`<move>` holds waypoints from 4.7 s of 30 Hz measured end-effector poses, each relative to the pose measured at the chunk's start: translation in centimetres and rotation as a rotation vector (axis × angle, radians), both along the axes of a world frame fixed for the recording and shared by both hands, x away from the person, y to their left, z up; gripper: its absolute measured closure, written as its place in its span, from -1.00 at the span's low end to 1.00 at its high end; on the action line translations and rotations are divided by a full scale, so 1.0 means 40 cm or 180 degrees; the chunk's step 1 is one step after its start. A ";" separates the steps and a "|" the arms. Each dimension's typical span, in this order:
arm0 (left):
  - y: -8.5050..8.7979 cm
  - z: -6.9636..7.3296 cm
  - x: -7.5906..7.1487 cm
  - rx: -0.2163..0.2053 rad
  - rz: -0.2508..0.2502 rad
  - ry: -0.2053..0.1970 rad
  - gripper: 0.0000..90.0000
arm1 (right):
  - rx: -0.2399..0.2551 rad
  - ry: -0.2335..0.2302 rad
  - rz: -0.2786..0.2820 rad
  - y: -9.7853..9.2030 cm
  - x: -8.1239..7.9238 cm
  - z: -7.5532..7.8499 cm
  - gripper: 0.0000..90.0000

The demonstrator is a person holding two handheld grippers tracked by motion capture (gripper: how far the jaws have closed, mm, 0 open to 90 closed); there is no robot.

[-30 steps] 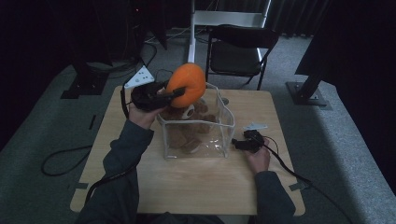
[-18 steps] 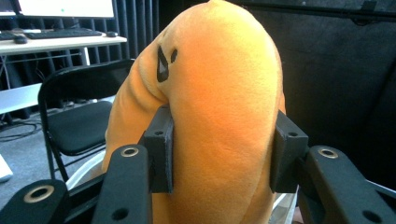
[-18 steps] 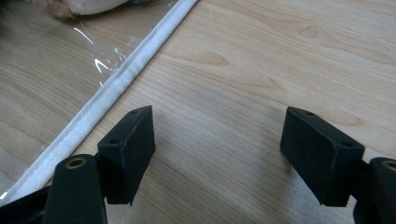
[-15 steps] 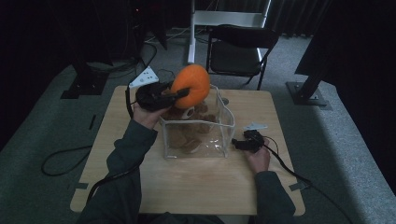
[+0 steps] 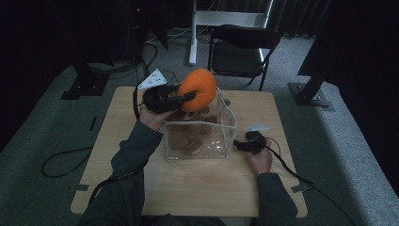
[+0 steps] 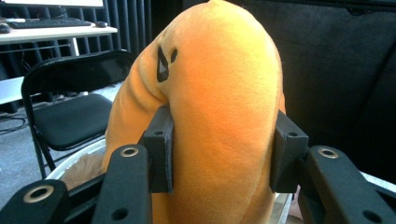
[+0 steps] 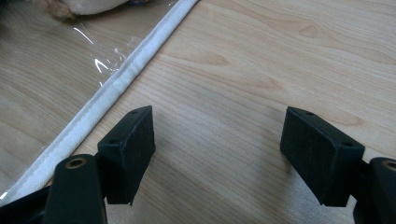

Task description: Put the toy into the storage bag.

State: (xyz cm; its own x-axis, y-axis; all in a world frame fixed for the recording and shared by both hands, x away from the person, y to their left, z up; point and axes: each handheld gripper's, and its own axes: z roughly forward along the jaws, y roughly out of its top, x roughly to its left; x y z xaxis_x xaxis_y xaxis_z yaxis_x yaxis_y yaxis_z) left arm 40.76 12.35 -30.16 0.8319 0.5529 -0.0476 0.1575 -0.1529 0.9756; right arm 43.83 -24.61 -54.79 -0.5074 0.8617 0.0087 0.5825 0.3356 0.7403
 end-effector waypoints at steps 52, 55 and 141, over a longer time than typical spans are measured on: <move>-0.084 -0.076 0.026 0.0112 -0.0195 0.0214 0.17 | 0.0000 -0.0004 0.0002 0.000 0.000 0.000 -0.44; -0.086 -0.078 0.024 0.0121 -0.0194 0.0219 0.17 | 0.0000 -0.0003 0.0001 0.000 0.000 0.000 -0.44; -0.098 -0.175 -0.059 0.0477 -0.0160 0.0462 0.05 | -0.0001 -0.0005 0.0001 0.000 0.000 0.000 -0.44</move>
State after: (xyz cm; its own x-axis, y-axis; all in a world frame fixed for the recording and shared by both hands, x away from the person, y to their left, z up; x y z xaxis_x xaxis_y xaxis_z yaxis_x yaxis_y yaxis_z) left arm 38.40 8.42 -37.15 0.8490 0.5208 -0.0892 0.2831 -0.3059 0.9090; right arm 43.84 -24.61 -54.79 -0.5076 0.8615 0.0077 0.5812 0.3359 0.7412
